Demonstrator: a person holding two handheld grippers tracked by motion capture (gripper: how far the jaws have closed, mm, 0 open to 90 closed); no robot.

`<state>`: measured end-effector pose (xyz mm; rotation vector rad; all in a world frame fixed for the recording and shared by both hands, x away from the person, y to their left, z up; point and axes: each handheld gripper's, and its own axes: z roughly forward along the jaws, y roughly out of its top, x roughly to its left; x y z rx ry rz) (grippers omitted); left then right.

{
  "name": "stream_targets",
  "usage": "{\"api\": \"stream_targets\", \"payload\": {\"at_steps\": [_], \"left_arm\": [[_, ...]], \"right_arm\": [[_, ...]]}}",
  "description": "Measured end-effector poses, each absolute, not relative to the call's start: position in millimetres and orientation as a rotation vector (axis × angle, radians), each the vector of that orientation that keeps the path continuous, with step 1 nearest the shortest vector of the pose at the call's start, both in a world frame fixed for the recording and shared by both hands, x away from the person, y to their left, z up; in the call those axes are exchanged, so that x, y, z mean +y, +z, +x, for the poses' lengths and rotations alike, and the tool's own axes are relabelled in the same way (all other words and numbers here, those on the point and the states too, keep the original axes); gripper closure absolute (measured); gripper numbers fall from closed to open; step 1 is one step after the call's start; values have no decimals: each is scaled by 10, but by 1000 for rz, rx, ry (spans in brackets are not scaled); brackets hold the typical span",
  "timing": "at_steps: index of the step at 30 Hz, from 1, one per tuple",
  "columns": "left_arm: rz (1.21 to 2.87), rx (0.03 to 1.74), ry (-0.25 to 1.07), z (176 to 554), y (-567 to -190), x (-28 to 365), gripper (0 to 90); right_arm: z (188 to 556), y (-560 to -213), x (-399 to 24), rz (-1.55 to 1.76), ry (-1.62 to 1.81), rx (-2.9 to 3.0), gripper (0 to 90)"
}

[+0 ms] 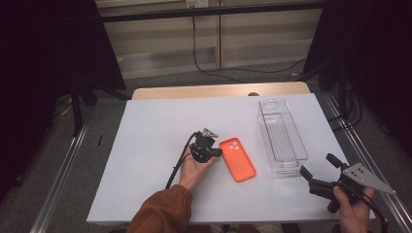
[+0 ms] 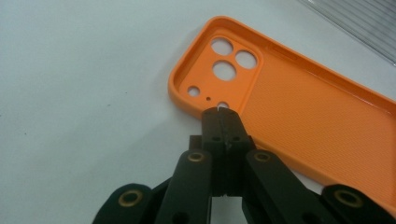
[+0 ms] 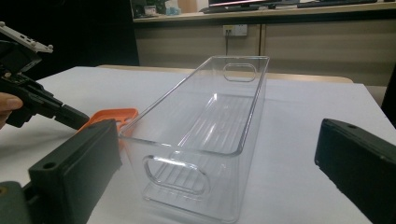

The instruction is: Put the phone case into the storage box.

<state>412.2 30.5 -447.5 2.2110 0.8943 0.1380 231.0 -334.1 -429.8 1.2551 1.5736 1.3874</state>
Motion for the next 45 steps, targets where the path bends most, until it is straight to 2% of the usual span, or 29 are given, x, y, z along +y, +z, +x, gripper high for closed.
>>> {"api": "stream_targets", "payload": {"at_steps": [45], "left_arm": [[2213, 902, 170, 4321, -4503, 175, 900]], "right_arm": [[2308, -4301, -3345, 1256, 1390, 1577, 0]]}}
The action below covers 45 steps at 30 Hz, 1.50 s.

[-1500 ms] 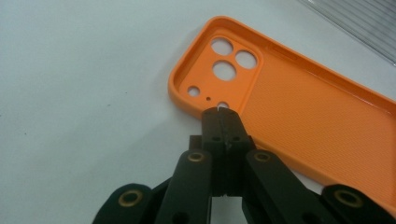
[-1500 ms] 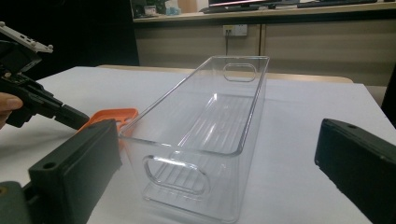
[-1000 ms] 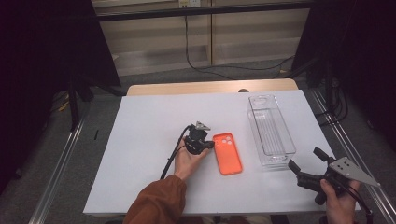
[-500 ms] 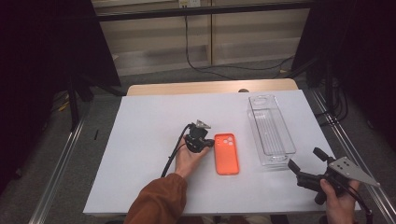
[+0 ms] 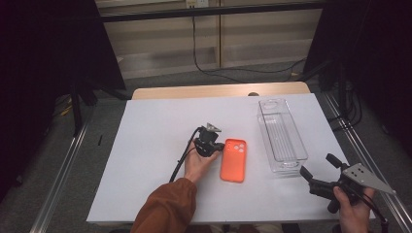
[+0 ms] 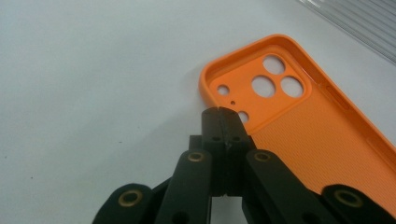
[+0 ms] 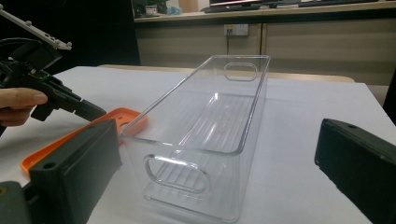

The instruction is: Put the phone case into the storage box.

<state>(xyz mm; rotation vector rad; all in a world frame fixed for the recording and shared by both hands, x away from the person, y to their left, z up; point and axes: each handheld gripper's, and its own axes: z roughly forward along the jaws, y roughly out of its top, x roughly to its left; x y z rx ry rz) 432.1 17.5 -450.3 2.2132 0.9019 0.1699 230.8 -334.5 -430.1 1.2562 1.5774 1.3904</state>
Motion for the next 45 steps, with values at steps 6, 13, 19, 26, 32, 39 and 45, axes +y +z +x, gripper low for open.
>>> {"api": "stream_targets", "payload": {"at_steps": [6, 13, 19, 26, 32, 39, 45], "left_arm": [[2209, 909, 175, 4372, -4515, 138, 900], [2219, 893, 181, 4403, -4512, 65, 900], [2215, 887, 179, 4426, -4519, 47, 900], [2224, 874, 184, 4456, -4520, 14, 900], [2220, 867, 181, 4470, -4526, 1, 900], [2223, 855, 188, 4477, -4527, -37, 900], [2226, 838, 181, 4465, -4529, -100, 900]], "right_arm": [[2307, -4301, -3346, 1256, 1389, 1580, 0], [2302, -4302, -3350, 1259, 1391, 1581, 0], [2297, -4301, -3353, 1258, 1390, 1580, 0], [2297, -4301, -3352, 1259, 1391, 1580, 0], [2295, -4301, -3355, 1259, 1393, 1575, 0], [2295, -4302, -3353, 1259, 1394, 1575, 0], [2295, -4302, -3354, 1260, 1395, 1575, 0]]}}
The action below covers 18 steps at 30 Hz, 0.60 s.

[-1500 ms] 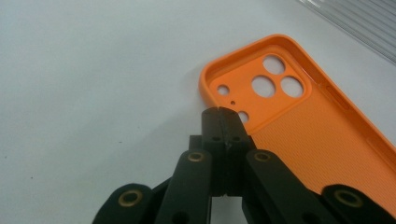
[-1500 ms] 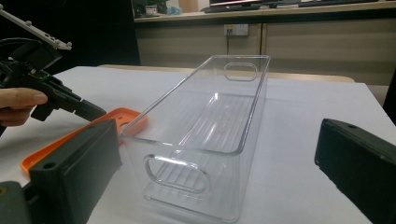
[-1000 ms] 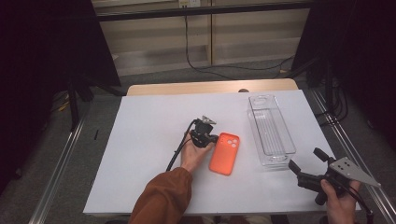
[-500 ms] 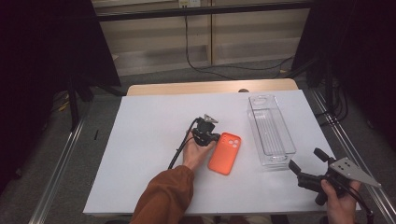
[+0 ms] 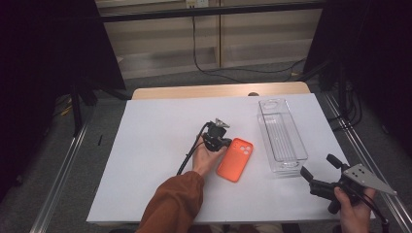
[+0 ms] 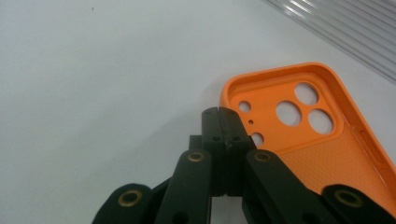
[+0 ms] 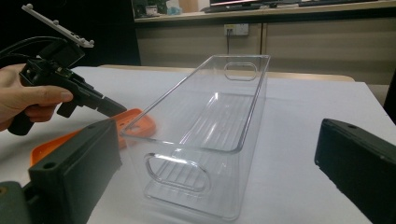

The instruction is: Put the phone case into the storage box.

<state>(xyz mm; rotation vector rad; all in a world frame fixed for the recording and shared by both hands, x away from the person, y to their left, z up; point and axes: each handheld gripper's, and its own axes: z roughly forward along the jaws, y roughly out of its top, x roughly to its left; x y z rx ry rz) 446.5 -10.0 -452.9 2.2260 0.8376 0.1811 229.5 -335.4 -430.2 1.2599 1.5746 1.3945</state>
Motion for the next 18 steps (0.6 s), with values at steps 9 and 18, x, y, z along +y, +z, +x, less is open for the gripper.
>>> {"api": "stream_targets", "payload": {"at_steps": [9, 18], "left_arm": [[2240, 814, 178, 4449, -4522, -135, 900], [2242, 800, 164, 4438, -4521, -148, 900]], "right_arm": [[2292, -4301, -3358, 1261, 1395, 1575, 0], [2287, -4299, -3360, 1261, 1394, 1572, 0]]}}
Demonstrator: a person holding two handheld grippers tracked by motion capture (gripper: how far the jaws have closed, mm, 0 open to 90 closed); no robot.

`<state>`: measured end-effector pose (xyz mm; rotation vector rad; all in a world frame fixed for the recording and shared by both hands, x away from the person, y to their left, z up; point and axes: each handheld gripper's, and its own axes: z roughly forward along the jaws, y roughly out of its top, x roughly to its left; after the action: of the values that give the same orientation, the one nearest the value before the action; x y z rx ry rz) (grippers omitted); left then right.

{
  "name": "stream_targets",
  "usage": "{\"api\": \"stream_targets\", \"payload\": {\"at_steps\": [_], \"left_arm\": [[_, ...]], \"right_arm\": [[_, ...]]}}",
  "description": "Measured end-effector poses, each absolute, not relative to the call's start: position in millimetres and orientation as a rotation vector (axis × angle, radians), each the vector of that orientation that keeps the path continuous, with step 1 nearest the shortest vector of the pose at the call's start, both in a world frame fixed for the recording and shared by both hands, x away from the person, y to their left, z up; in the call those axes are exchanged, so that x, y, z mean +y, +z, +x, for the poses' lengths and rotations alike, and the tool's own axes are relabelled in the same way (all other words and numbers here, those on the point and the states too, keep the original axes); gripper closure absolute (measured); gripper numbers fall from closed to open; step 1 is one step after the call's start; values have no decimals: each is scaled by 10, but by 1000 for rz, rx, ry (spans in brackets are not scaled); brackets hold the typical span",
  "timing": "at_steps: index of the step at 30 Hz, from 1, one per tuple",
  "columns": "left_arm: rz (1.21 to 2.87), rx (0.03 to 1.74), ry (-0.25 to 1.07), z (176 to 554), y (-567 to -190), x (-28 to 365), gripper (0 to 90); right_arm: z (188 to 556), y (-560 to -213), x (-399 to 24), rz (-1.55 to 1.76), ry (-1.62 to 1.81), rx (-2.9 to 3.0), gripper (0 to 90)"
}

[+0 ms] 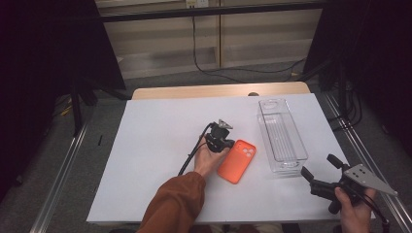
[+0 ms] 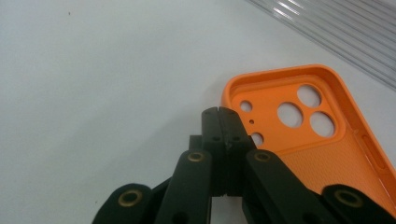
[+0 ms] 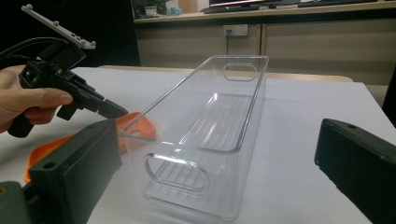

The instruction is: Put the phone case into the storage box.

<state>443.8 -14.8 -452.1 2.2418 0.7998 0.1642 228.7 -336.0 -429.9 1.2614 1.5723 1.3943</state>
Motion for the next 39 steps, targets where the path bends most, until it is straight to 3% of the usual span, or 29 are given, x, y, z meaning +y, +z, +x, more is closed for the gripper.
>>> {"api": "stream_targets", "payload": {"at_steps": [27, 32, 39], "left_arm": [[2172, 814, 151, 4447, -4432, -82, 895], [2157, 815, 145, 4424, -4404, -42, 841], [2125, 841, 148, 4416, -4347, 16, 669]], "right_arm": [[2278, -4296, -3364, 1261, 1392, 1572, 0], [2272, -4296, -3368, 1265, 1392, 1569, 0], [2272, -4297, -3370, 1267, 1392, 1569, 0]]}}
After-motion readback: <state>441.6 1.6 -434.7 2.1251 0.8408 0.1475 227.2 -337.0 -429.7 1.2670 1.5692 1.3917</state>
